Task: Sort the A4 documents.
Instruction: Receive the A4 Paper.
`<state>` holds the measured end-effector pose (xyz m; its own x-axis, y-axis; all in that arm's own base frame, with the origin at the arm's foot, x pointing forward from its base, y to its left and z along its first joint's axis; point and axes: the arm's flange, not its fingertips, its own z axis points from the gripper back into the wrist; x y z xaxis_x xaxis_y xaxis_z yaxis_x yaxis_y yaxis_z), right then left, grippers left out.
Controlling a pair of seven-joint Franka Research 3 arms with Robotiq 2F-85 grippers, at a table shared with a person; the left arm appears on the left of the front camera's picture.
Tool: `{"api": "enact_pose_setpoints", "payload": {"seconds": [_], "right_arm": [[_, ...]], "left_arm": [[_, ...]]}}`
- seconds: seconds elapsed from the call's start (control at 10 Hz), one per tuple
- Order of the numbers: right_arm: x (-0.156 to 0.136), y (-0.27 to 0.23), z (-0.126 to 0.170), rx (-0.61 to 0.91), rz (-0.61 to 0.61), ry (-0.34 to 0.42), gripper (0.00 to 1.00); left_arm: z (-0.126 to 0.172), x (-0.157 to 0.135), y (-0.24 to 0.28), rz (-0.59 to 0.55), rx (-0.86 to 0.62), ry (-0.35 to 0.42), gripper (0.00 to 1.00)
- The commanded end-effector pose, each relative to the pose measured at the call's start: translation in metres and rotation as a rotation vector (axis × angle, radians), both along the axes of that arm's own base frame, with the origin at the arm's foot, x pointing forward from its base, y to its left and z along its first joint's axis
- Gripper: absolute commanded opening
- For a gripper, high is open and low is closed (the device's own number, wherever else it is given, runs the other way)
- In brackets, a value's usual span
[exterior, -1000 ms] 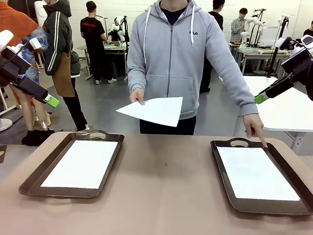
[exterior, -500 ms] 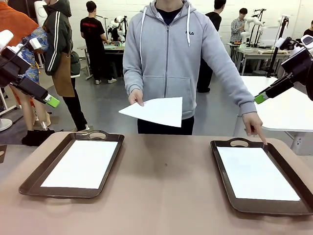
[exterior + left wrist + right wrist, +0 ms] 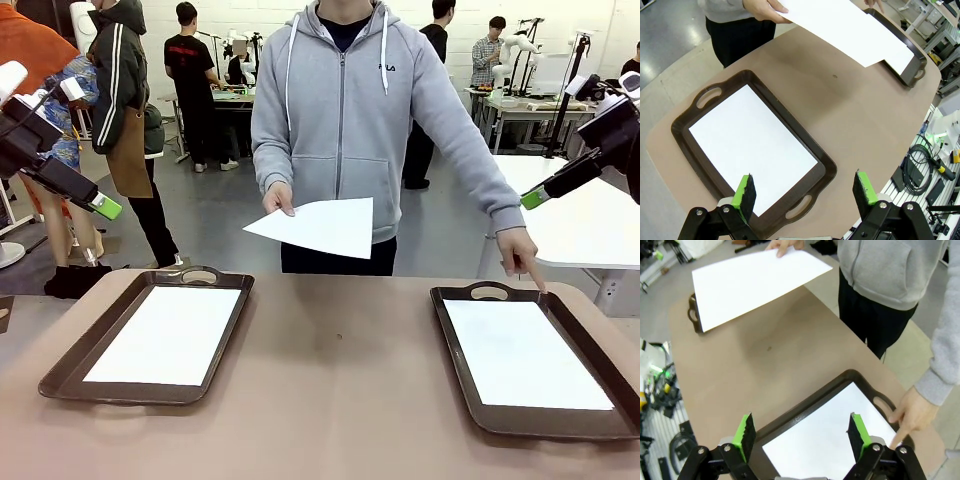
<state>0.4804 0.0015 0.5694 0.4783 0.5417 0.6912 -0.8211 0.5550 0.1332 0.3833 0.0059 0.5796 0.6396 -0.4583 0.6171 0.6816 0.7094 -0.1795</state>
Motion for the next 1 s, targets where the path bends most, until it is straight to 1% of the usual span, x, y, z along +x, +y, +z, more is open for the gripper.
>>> {"api": "enact_pose_setpoints", "payload": {"seconds": [0.0, 0.1, 0.3, 0.4, 0.5, 0.7, 0.9], "right_arm": [[0.019, 0.01, -0.006, 0.176, -0.075, 0.111, 0.96], [0.029, 0.02, -0.014, 0.259, -0.112, 0.209, 0.96], [0.046, 0.046, -0.038, 0.318, -0.168, 0.383, 0.96], [0.053, 0.059, -0.049, 0.327, -0.19, 0.452, 0.96], [0.063, 0.073, -0.062, 0.351, -0.21, 0.553, 0.96], [0.073, 0.098, -0.087, 0.406, -0.255, 0.701, 0.96], [0.081, 0.12, -0.109, 0.534, -0.28, 0.835, 0.96]], "left_arm": [[-0.001, -0.001, 0.0, -0.002, -0.003, 0.0, 1.0], [-0.001, -0.001, 0.0, -0.002, -0.003, 0.0, 1.0], [-0.001, -0.001, 0.0, -0.002, -0.003, 0.0, 1.0], [-0.001, -0.001, 0.0, -0.002, -0.003, 0.0, 1.0], [-0.001, -0.001, 0.0, -0.002, -0.003, 0.0, 1.0], [-0.001, -0.001, 0.0, -0.002, -0.003, 0.0, 1.0], [-0.001, -0.001, 0.0, -0.002, -0.003, 0.0, 1.0]]}}
